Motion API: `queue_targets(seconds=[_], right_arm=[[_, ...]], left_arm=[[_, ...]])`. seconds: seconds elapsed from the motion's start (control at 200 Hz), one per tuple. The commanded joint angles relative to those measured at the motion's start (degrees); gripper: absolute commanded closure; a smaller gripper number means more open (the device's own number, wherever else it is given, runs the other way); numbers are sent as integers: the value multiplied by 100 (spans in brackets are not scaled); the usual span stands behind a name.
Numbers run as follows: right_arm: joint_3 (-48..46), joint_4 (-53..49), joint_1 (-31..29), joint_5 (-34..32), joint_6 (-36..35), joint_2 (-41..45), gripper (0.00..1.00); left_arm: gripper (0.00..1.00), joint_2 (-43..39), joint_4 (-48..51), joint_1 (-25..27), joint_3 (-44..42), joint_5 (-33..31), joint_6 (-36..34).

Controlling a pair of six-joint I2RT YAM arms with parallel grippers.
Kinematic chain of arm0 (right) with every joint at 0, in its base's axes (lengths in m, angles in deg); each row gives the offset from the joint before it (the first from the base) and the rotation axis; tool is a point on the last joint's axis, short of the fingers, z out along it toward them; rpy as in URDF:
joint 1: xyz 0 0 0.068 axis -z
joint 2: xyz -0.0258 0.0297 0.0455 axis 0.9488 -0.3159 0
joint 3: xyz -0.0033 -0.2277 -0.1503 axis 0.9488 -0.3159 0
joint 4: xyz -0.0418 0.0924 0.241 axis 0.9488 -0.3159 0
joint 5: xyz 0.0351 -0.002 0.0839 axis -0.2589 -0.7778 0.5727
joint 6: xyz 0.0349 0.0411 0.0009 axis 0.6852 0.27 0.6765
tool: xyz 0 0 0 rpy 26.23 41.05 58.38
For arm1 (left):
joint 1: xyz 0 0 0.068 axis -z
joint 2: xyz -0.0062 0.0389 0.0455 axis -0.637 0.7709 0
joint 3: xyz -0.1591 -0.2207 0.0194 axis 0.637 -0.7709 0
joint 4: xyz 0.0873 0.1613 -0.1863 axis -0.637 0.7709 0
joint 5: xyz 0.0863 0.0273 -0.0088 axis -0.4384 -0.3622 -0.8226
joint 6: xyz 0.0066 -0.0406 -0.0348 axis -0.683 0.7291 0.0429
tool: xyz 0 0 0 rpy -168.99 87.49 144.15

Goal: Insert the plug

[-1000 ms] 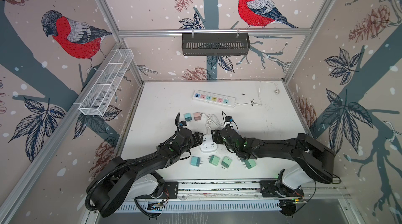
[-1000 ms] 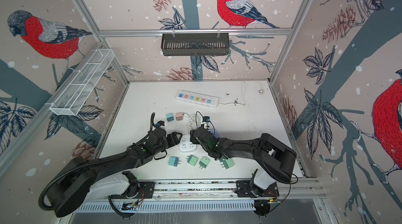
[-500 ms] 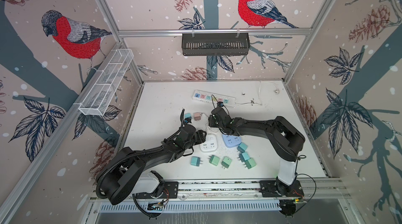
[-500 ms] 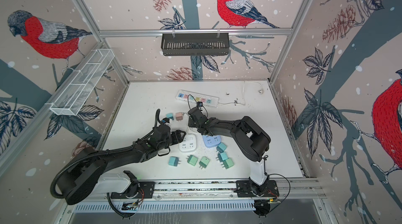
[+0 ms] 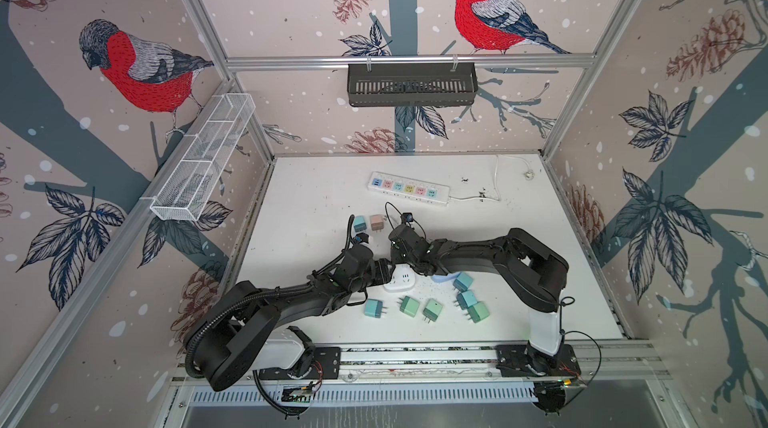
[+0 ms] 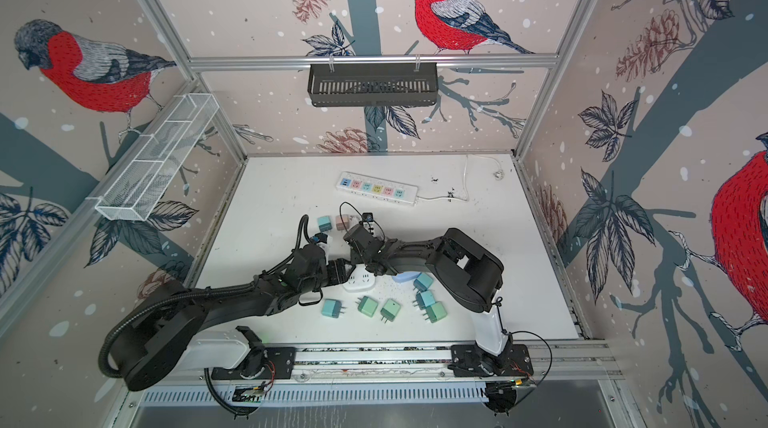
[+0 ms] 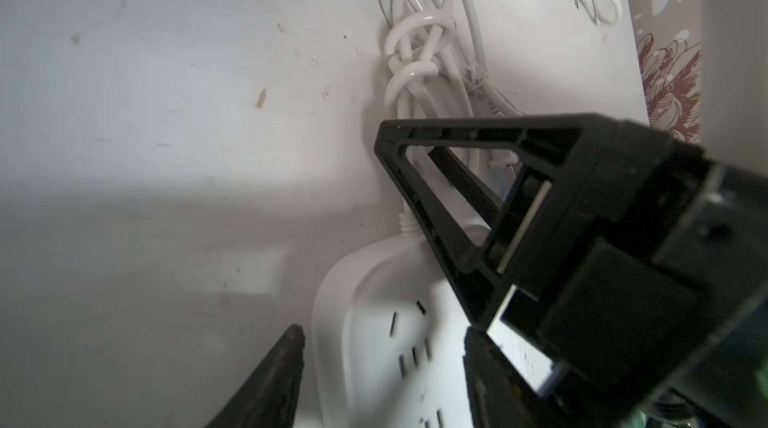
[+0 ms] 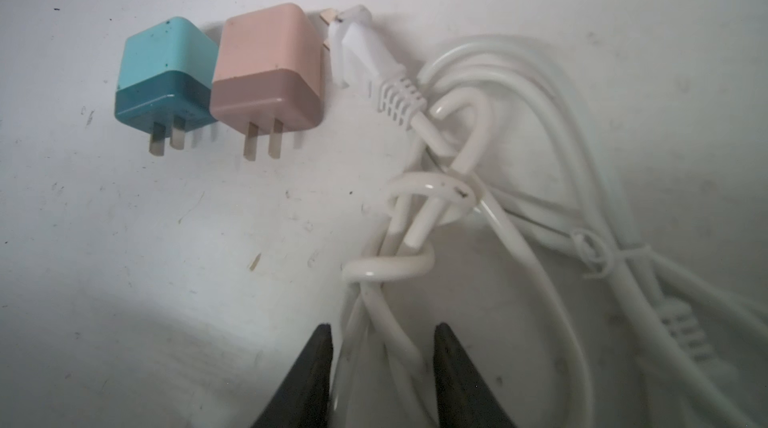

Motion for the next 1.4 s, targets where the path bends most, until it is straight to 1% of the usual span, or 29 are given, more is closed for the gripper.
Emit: queue_targets(seconds=[0.0, 0.165, 0.225, 0.355, 0.415, 0.49, 0.55, 0.59, 0.655, 0.73, 0.791, 0.851, 0.901, 1.001, 1.046, 1.091, 1.121, 1.191, 1.291, 1.396], right_arm=[[-224, -120, -198, -49, 226, 202, 60], [-454, -50, -355, -148, 386, 370, 61], [-534, 43, -388, -149, 418, 419, 62], [-492, -127, -346, -358, 368, 662, 61], [-494, -217, -337, -485, 320, 934, 57], [-546, -367, -391, -718, 295, 1352, 50], [-603, -550, -464, -914, 316, 1672, 46], [-653, -699, -536, -1057, 360, 1887, 46], [-794, -937, -695, -1260, 462, 2201, 46], [-991, -1286, -939, -1591, 660, 2521, 46], [-1174, -1623, -1147, -1826, 874, 2780, 45], [-1389, -1933, -1333, -2004, 1127, 3080, 45], [-1621, -2136, -1497, -2121, 1373, 3355, 45], [-2111, -2492, -1867, -2320, 1907, 3901, 43], [-2332, -2568, -2007, -2336, 2110, 4174, 42], [-2553, -2519, -2132, -2273, 2207, 4378, 39], [-2683, -2431, -2183, -2174, 2220, 4459, 39], [-2930, -2198, -2272, -1940, 2204, 4496, 37], [-2954, -2116, -2366, -1747, 2237, 4264, 34], [-2875, -1957, -2437, -1593, 2232, 3971, 31]], left_arm=[[37, -218, -905, 57, -187, -238, 145], [36, -500, -772, 118, -249, -327, 160], [34, -633, -646, 119, -246, -408, 135], [29, -986, -50, 118, -33, -708, -17], [28, -1213, 361, 119, 150, -888, -103], [26, -1592, 1042, 118, 434, -1325, -187], [22, -1914, 1591, 110, 651, -1736, -359], [18, -2112, 1922, 110, 789, -2017, -512], [13, -2375, 2374, 110, 907, -2716, -799], [8, -2635, 3244, 101, 1085, -3587, -632], [9, -2870, 3729, 101, 1136, -3887, -585], [9, -3127, 3999, 101, 1050, -3985, -624], [9, -3425, 4030, 101, 883, -4017, -736], [6, -3955, 4239, 101, 581, -4081, -480], [6, -4169, 4159, 101, 338, -4037, -459], [8, -4382, 4007, 101, 93, -3948, -397], [10, -4484, 3997, 101, 30, -3780, -326], [13, -4647, 3866, 97, -53, -3401, -545], [13, -4761, 3848, 101, -88, -3438, -531], [13, -4661, 3821, 101, -88, -3338, -538]])
